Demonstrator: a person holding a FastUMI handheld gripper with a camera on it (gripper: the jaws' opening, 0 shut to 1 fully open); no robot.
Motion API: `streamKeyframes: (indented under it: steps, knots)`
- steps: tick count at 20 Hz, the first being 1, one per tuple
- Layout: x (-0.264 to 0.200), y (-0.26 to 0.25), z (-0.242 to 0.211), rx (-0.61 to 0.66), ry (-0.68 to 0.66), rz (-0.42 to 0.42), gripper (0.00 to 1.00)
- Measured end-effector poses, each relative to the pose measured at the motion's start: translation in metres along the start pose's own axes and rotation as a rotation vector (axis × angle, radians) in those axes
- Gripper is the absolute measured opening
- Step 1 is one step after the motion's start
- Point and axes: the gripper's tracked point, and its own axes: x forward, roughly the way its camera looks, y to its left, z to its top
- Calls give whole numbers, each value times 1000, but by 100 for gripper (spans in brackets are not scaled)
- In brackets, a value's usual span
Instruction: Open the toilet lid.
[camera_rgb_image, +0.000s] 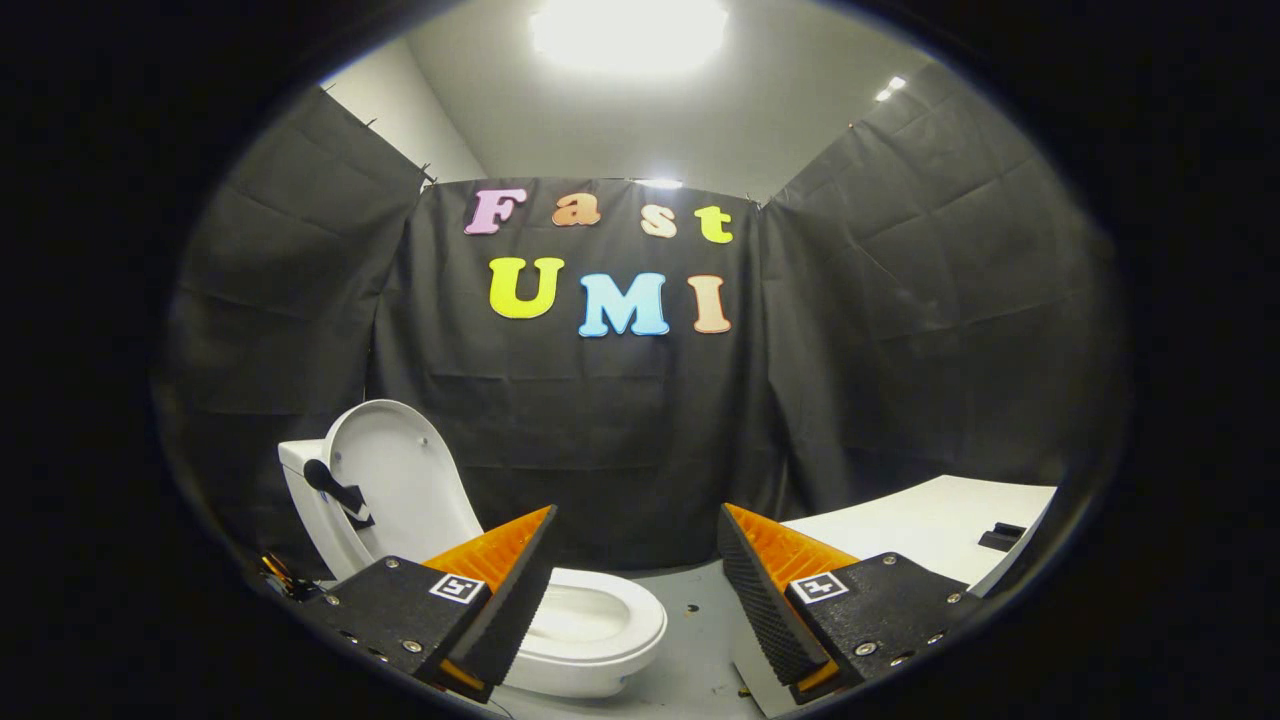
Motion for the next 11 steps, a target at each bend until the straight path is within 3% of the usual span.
streamKeyframes:
  steps: [11]
  knots:
    - [0, -1, 8, 28, -10, -7, 95]
